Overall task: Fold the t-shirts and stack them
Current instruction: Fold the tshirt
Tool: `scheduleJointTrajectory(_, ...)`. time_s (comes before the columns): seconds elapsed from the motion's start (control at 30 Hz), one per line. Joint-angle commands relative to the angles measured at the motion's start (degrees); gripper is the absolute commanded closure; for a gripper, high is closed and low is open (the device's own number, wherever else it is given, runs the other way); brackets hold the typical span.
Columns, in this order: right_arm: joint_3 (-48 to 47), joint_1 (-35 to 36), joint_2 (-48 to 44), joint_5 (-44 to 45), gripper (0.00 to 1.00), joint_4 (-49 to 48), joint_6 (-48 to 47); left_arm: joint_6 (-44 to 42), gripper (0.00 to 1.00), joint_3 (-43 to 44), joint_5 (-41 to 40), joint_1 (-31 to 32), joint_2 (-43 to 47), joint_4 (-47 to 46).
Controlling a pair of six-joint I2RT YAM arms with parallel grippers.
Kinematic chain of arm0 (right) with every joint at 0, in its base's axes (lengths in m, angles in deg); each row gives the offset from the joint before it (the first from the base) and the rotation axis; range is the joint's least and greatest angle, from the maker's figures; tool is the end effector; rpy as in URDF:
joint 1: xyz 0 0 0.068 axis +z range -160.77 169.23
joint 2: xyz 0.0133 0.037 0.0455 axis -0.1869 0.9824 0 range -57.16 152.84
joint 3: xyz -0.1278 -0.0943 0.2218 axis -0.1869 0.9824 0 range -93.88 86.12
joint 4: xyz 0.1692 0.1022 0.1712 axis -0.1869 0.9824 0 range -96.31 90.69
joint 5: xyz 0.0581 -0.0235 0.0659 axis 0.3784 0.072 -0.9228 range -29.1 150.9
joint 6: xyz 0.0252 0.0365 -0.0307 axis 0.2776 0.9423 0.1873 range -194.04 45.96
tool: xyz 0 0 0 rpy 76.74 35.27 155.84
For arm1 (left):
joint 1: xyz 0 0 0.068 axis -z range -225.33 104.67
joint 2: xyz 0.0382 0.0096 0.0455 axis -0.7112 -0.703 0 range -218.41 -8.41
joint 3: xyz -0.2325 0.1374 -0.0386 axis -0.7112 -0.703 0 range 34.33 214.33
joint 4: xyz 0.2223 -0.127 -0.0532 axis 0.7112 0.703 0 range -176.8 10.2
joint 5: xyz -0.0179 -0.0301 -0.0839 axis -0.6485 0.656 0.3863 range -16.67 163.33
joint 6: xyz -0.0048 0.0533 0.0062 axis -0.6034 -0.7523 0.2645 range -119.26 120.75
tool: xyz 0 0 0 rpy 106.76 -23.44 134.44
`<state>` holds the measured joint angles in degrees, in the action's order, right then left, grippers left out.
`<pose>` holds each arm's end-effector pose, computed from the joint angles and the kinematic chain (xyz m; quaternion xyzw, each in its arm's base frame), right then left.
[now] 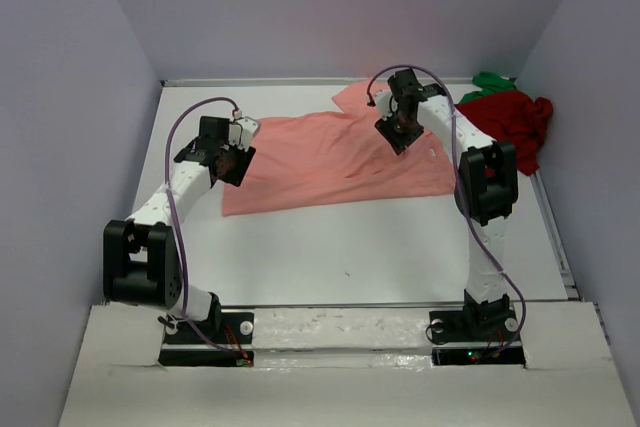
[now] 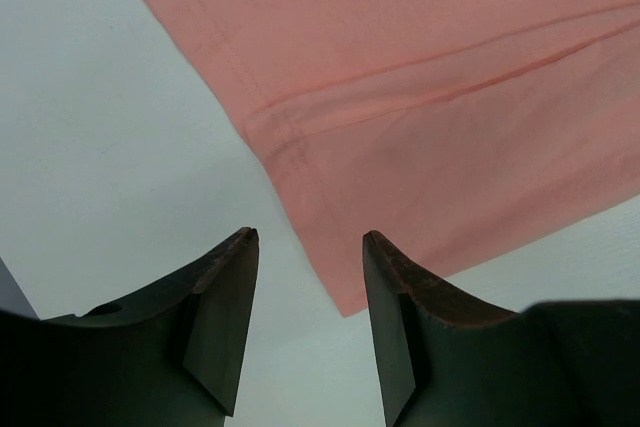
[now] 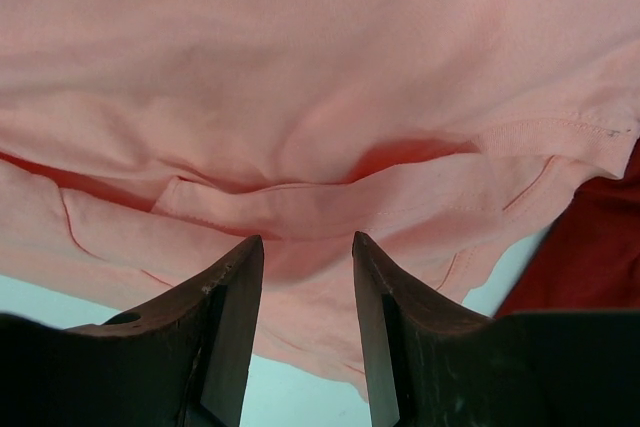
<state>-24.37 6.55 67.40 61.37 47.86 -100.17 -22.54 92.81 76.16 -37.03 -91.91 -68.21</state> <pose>0.4418 0.1374 0.2278 -0.3628 0.9125 -0.0185 0.1879 0.3133 -0.0474 0.2510 0.2595 0.8816 0.0288 0.3933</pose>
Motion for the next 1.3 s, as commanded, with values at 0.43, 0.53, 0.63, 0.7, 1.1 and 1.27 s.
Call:
scheduleJointTrajectory(0.43, 2.66, -0.10, 1.48, -1.87, 0.54, -1.17, -0.76, -0.44, 0.42, -1.44, 0.42, 0.49, 1.68, -0.75)
scheduleJointTrajectory(0.53, 2.22, -0.10, 2.10, -1.44, 0.55, -1.17, -1.03, -0.35, 0.42, -1.35, 0.25, 0.76, 1.50, -0.75)
scheduleJointTrajectory(0.63, 2.04, -0.10, 2.71, -1.26, 0.55, -1.00, -1.12, -0.44, 0.42, -1.44, 0.07, 0.85, 1.41, -0.57)
scheduleJointTrajectory(0.7, 2.22, -0.10, 2.89, -1.26, 0.55, -0.91, -1.12, -0.53, 0.42, -1.52, -0.02, 1.02, 1.41, -0.66)
scheduleJointTrajectory(1.1, 4.94, -0.10, 2.63, -1.35, 0.79, -1.53, -1.03, -0.44, 0.42, -1.61, -0.63, 1.72, 1.41, -0.40)
scheduleJointTrajectory(1.27, 4.50, -0.10, 2.45, -1.09, 1.00, -1.44, -0.94, -0.53, 0.42, -1.79, -0.90, 1.90, 1.41, -0.31)
